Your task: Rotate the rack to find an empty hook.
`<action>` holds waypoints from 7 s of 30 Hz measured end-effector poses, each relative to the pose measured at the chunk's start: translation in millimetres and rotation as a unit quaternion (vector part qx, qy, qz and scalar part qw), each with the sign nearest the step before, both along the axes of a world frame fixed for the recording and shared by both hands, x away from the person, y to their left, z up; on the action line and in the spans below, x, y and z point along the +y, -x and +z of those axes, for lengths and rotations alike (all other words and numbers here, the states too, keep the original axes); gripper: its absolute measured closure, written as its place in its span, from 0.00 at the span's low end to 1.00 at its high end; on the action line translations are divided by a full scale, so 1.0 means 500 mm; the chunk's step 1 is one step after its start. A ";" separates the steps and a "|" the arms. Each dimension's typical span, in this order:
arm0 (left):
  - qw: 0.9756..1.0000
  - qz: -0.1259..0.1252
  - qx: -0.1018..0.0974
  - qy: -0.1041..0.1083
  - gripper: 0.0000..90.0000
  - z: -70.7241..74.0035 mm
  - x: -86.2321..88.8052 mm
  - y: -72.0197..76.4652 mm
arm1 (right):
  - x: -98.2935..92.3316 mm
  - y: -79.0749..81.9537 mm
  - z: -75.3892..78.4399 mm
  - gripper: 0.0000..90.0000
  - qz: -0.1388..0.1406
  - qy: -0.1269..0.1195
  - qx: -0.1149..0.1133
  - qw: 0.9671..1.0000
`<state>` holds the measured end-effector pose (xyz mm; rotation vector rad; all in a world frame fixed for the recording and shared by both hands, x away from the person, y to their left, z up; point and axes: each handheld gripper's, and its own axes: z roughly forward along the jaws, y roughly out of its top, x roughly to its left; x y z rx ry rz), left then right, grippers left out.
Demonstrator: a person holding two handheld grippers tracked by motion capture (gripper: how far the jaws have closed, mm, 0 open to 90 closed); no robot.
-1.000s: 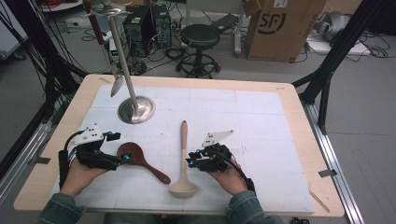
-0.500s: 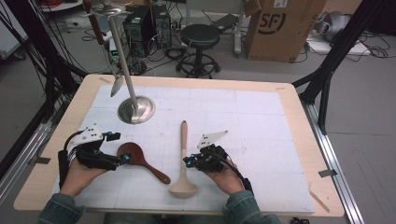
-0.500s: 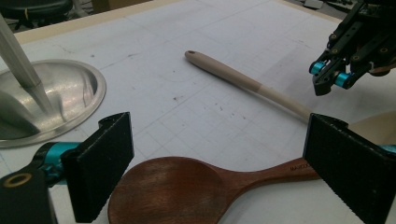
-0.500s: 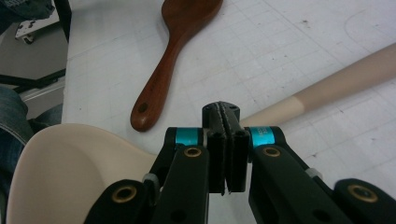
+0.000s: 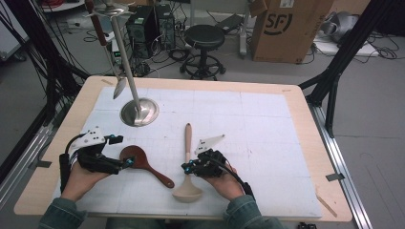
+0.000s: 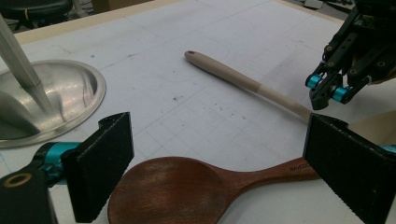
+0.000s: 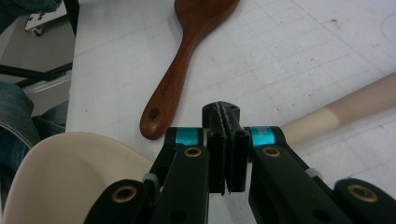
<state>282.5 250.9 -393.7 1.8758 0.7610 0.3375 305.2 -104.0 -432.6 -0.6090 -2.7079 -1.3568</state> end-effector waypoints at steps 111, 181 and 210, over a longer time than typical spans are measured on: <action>0.999 0.025 -0.019 -0.010 0.10 -0.004 -0.001 -0.001 | 0.022 0.036 -0.017 1.00 0.059 0.088 0.000 0.994; 0.999 0.023 -0.020 -0.013 0.10 -0.007 -0.007 -0.004 | -0.137 -0.002 0.026 1.00 -0.067 0.059 0.007 0.996; 0.999 0.023 -0.021 -0.015 0.10 -0.008 -0.006 -0.005 | -0.124 -0.062 -0.014 1.00 -0.114 0.068 0.015 0.991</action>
